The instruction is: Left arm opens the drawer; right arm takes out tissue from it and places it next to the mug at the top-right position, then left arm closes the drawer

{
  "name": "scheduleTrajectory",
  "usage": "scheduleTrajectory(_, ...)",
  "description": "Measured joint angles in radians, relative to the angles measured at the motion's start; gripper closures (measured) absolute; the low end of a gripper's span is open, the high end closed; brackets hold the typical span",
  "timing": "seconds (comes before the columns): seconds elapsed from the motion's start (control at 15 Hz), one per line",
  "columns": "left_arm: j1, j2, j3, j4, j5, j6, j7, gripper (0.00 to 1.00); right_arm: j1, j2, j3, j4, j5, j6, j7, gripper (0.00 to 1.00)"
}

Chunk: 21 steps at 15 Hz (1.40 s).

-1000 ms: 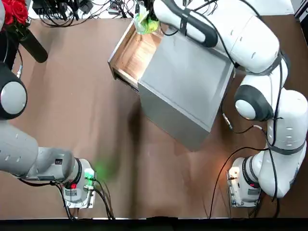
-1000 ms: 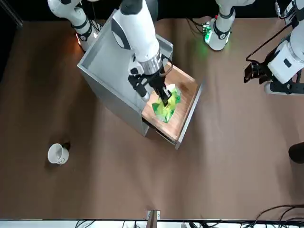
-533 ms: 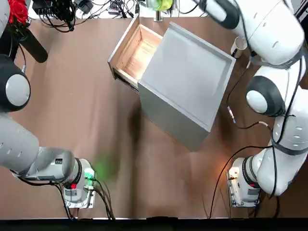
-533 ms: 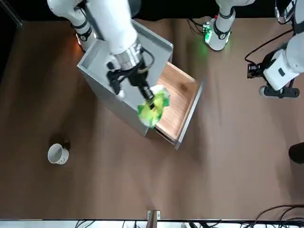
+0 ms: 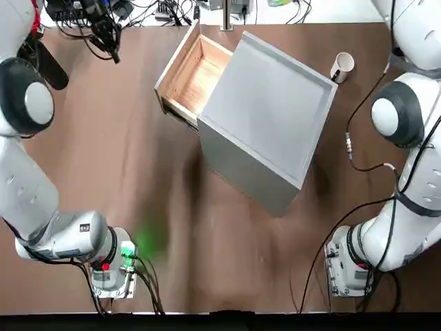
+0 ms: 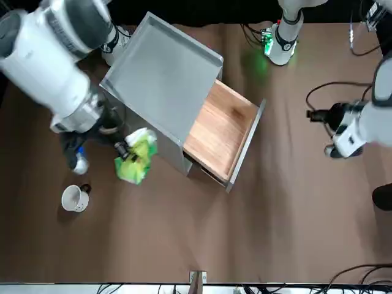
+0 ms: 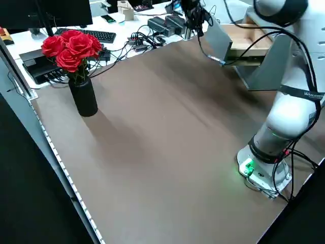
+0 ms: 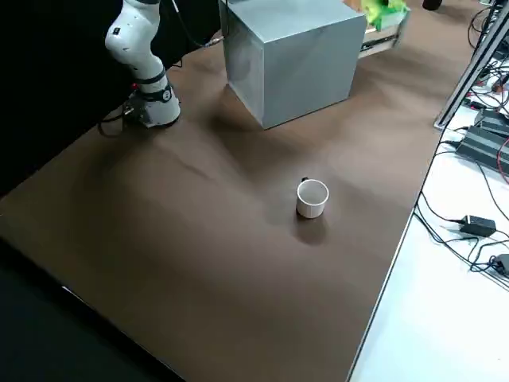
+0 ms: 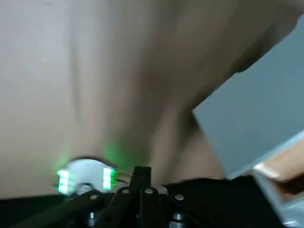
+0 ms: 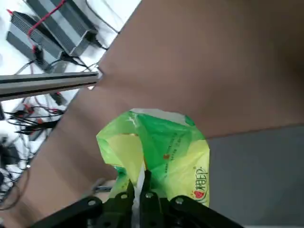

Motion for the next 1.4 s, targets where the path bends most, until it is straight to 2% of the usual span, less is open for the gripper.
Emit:
scheduleTrajectory(0.27, 0.043, 0.165, 0.001, 0.037, -0.257, 0.001, -0.181, 0.99, -0.115, 0.001, 0.000, -0.033, 0.002, -0.075, -0.291, 0.98)
scheduleTrajectory(0.6, 0.039, 0.304, 0.002, 0.072, -0.568, 0.015, -0.313, 0.99, -0.221, 0.024, -0.001, -0.141, 0.002, -0.064, -0.685, 0.98)
scheduleTrajectory(0.87, -0.009, 0.343, -0.005, 0.079, -0.618, 0.087, -0.329, 0.99, -0.242, 0.132, -0.001, -0.181, -0.023, 0.027, -0.929, 0.98)
scheduleTrajectory(0.93, -0.038, 0.345, -0.006, 0.080, -0.667, 0.107, -0.335, 0.99, -0.254, 0.192, -0.002, -0.182, -0.039, 0.079, -1.025, 0.98)
scheduleTrajectory(1.0, -0.053, 0.345, -0.007, 0.080, -0.689, 0.108, -0.338, 0.99, -0.260, 0.218, -0.002, -0.183, -0.060, 0.102, -1.062, 0.98)
scheduleTrajectory(1.2, -0.101, 0.345, -0.007, 0.082, -0.714, 0.123, -0.343, 0.99, -0.265, 0.284, -0.002, -0.185, -0.152, 0.168, -1.102, 0.98)
scheduleTrajectory(1.4, -0.143, 0.347, -0.006, 0.082, -0.730, 0.152, -0.347, 0.99, -0.265, 0.326, -0.002, -0.208, -0.162, 0.261, -1.103, 0.98)
